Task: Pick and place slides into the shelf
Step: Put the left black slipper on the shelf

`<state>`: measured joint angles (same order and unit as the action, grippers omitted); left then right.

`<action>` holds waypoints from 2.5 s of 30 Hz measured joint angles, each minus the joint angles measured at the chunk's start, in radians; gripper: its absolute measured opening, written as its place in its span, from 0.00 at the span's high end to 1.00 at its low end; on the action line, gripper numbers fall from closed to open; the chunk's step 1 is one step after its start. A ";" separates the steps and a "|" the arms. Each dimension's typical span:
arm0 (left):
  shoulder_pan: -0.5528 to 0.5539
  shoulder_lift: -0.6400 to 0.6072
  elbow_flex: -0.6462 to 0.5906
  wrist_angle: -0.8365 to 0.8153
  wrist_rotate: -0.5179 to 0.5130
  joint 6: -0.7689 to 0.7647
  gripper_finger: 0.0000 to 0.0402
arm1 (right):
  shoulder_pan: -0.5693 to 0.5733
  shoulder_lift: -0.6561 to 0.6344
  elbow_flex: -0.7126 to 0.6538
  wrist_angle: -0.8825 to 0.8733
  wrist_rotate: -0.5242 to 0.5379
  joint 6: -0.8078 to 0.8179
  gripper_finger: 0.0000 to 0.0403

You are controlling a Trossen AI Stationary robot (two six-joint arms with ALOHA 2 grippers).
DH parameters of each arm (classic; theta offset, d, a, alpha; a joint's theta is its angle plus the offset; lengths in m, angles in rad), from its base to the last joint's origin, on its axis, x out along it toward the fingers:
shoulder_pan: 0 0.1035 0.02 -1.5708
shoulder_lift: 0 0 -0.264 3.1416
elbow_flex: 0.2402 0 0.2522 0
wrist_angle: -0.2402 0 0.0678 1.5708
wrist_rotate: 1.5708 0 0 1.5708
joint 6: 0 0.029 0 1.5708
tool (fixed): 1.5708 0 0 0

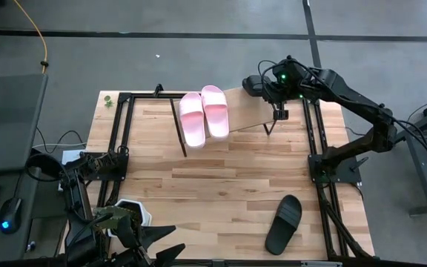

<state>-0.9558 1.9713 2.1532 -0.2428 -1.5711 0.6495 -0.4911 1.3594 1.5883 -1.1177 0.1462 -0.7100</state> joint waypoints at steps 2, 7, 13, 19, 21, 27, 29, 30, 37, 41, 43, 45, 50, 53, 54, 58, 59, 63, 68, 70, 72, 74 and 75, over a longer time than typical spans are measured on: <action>0.000 0.000 0.000 0.000 0.000 0.000 0.39 | 0.000 0.000 0.000 -0.016 0.001 -0.006 0.96; 0.000 0.000 0.000 0.000 0.000 0.000 0.39 | 0.000 0.000 0.000 -0.066 -0.016 0.002 0.95; 0.000 0.000 0.000 0.000 0.000 -0.001 0.39 | 0.000 0.000 0.000 -0.126 -0.048 0.022 0.95; 0.000 0.000 0.000 0.000 0.000 -0.002 0.39 | 0.000 0.000 0.000 -0.166 -0.095 0.066 0.93; 0.000 0.000 0.000 0.000 0.000 -0.003 0.39 | 0.000 0.000 0.000 -0.171 -0.119 0.082 0.90; 0.000 0.000 0.000 0.001 0.000 -0.004 0.39 | 0.000 0.000 0.000 -0.191 -0.158 0.101 0.82; 0.000 0.000 0.000 0.001 0.000 -0.004 0.39 | 0.000 0.000 0.000 -0.212 -0.167 0.103 0.81; 0.000 0.000 0.000 0.001 0.000 -0.004 0.39 | 0.000 0.000 0.000 -0.225 -0.178 0.103 0.80; 0.000 0.000 0.000 0.001 0.000 -0.008 0.39 | 0.000 0.000 0.000 -0.281 -0.277 0.107 0.73; 0.000 0.000 0.000 0.001 0.000 -0.010 0.39 | 0.001 0.000 0.000 -0.281 -0.283 0.111 0.67; 0.000 0.000 0.000 0.001 0.000 -0.012 0.39 | 0.001 0.000 0.000 -0.281 -0.287 0.111 0.63; 0.000 0.000 0.000 0.001 0.000 -0.021 0.39 | 0.001 0.000 0.000 -0.282 -0.287 0.127 0.59; 0.000 0.000 0.000 0.001 0.000 -0.026 0.39 | 0.001 0.004 0.000 -0.294 -0.306 0.185 0.48; 0.000 0.000 0.000 0.001 0.000 -0.026 0.39 | 0.001 0.004 0.000 -0.296 -0.352 0.218 0.43; 0.000 0.000 0.000 0.001 0.000 -0.026 0.39 | 0.001 0.004 0.000 -0.299 -0.365 0.225 0.41; 0.000 0.000 0.000 0.001 0.000 -0.026 0.39 | 0.001 0.004 0.000 -0.308 -0.365 0.240 0.37; 0.000 0.000 0.000 0.001 0.000 -0.026 0.39 | 0.001 0.004 0.000 -0.310 -0.363 0.242 0.37; 0.000 0.000 0.000 0.001 0.000 -0.026 0.39 | 0.001 0.004 0.000 -0.309 -0.357 0.264 0.36; 0.000 0.000 0.000 0.001 0.000 -0.018 0.39 | 0.011 0.004 0.000 -0.309 -0.364 0.267 0.36; 0.000 0.000 0.000 0.001 0.000 -0.017 0.39 | 0.020 0.004 0.000 -0.309 -0.365 0.291 0.36; 0.000 0.000 0.000 0.001 0.000 -0.017 0.39 | 0.031 0.004 0.000 -0.311 -0.362 0.312 0.36; 0.000 0.000 0.000 0.001 0.000 -0.017 0.39 | 0.049 0.008 0.000 -0.310 -0.356 0.327 0.36; 0.000 0.000 0.000 0.001 0.000 -0.017 0.39 | 0.055 0.010 0.000 -0.307 -0.356 0.332 0.36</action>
<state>-0.9558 1.9717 2.1532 -0.2420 -1.5711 0.6323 -0.4363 1.3693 1.5883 -1.4249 -0.2096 -0.3782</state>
